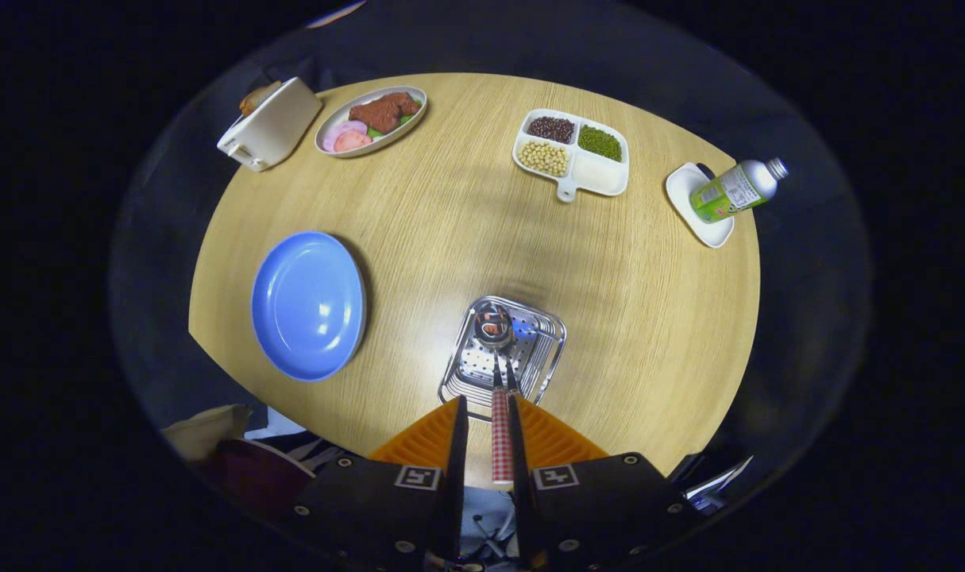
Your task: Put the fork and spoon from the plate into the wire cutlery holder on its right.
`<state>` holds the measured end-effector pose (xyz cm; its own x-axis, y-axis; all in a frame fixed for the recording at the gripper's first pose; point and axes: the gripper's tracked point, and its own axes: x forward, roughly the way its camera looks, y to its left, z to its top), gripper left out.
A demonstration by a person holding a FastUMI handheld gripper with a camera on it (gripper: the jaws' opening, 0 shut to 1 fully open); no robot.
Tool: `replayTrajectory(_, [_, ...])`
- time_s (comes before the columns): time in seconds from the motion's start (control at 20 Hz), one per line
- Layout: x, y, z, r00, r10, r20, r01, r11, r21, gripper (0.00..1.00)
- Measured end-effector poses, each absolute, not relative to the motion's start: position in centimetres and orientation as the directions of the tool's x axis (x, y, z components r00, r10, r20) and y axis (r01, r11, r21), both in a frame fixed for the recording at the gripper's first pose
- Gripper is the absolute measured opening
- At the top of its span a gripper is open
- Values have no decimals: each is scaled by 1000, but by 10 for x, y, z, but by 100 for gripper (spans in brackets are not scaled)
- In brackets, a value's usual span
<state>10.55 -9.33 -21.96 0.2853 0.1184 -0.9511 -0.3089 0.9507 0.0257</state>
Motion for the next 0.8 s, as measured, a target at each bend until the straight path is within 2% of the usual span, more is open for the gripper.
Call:
replayTrajectory(0.15, [121, -80, -198, 387, 199, -900, -273, 957, 94, 45])
replayTrajectory(0.25, [131, -73, -178, 476, 241, -846, -249, 959, 133, 46])
replayTrajectory(0.35, [136, -71, -154, 559, 264, -786, -230, 960, 159, 56])
replayTrajectory(0.4, [139, -71, -141, 602, 266, -753, -219, 962, 165, 72])
replayTrajectory(0.45, [143, -74, -128, 650, 257, -715, -200, 966, 165, 82])
replayTrajectory(0.5, [144, -75, -115, 688, 250, -681, -186, 968, 167, 95])
replayTrajectory(0.55, [146, -82, -101, 729, 230, -644, -171, 973, 154, 99])
replayTrajectory(0.8, [139, -108, -17, 908, 137, -396, -112, 990, 86, 99])
